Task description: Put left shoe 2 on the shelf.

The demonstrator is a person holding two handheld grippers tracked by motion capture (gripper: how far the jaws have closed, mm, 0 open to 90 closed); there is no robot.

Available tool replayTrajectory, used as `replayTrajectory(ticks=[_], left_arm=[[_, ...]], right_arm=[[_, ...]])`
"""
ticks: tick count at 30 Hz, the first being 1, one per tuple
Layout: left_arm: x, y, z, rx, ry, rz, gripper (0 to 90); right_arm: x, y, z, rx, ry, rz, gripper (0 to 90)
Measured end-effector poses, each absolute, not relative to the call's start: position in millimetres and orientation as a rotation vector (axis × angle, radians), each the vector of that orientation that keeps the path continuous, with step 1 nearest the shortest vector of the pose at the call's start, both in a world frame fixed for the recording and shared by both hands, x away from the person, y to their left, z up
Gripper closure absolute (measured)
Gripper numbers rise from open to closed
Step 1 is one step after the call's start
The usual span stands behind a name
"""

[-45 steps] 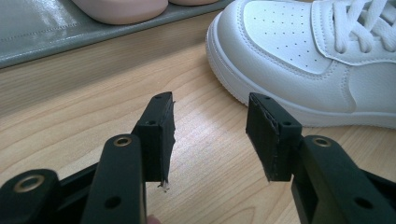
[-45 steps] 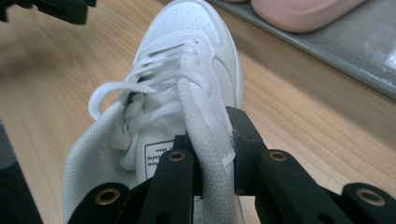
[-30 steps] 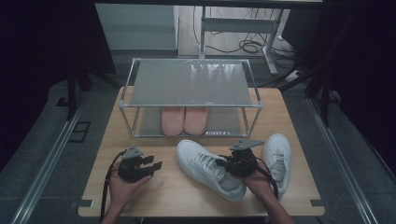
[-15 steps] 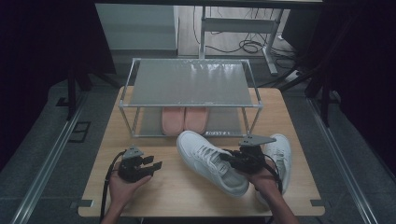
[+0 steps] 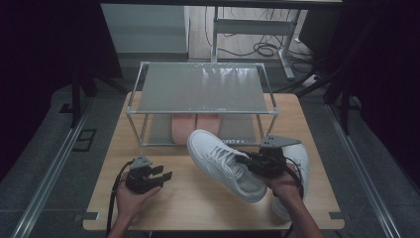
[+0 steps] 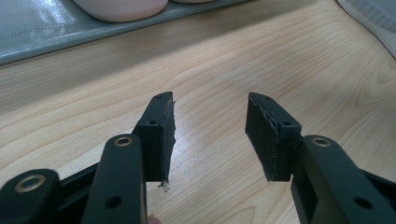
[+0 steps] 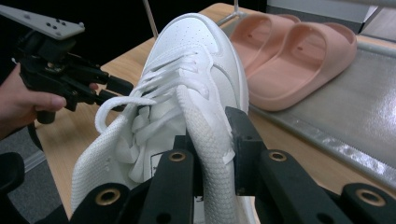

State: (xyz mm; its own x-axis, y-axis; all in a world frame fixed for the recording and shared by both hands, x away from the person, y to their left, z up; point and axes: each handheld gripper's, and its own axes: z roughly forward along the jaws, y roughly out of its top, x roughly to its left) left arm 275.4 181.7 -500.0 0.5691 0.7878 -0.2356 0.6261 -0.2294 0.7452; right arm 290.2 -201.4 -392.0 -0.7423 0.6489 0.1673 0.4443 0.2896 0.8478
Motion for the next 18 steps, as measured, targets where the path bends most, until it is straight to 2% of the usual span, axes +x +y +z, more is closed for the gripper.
replayTrajectory(ticks=[18], left_arm=[[275, 182, -500, 1.946, 1.132, 0.24, 52.6]], right_arm=[[301, -185, -360, 0.973, 2.313, 1.491, 81.0]])
